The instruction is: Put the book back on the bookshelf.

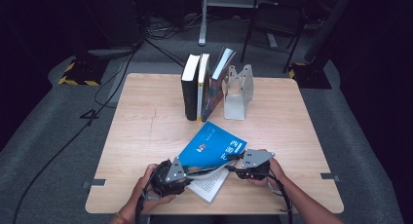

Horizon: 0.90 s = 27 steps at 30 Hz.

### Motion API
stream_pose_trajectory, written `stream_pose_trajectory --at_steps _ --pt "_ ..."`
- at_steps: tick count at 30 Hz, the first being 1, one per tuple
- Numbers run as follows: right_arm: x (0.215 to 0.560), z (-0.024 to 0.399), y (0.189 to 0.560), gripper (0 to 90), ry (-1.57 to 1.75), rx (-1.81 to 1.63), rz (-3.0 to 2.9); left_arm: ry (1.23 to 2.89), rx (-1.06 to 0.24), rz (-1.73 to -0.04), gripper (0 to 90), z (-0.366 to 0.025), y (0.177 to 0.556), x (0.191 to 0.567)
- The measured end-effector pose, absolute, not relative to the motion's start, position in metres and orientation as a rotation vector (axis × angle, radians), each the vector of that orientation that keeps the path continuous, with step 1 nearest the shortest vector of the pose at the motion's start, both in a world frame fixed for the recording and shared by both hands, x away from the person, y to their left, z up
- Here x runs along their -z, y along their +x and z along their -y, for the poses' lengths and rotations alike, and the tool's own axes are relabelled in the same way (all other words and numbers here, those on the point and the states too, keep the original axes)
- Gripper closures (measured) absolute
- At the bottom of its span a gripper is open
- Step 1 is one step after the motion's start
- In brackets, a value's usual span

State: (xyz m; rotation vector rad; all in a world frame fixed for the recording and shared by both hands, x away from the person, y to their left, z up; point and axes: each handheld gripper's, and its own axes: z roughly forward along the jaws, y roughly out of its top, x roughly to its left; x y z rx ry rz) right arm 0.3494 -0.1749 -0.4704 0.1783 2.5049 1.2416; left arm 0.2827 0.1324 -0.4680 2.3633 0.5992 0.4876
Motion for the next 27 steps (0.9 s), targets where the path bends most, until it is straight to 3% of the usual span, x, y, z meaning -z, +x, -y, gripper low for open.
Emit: stream_pose_trajectory --at_steps 8,16,21,27 --pt "0.463 0.172 0.338 70.9 0.152 -1.215 -2.484 2.229 -0.414 -0.659 58.4 -0.146 0.300 0.475" --pt "0.453 0.193 0.322 76.7 0.175 -1.189 -2.477 2.252 -0.392 -0.564 59.2 -0.116 0.327 0.474" --pt "0.449 0.206 0.325 77.5 0.255 -1.203 -2.460 2.254 -0.371 -0.576 53.4 -0.098 0.343 0.471" --pt "0.447 0.206 0.328 76.7 0.258 -1.203 -2.478 2.196 -0.356 -0.460 48.7 -0.074 0.331 0.450"
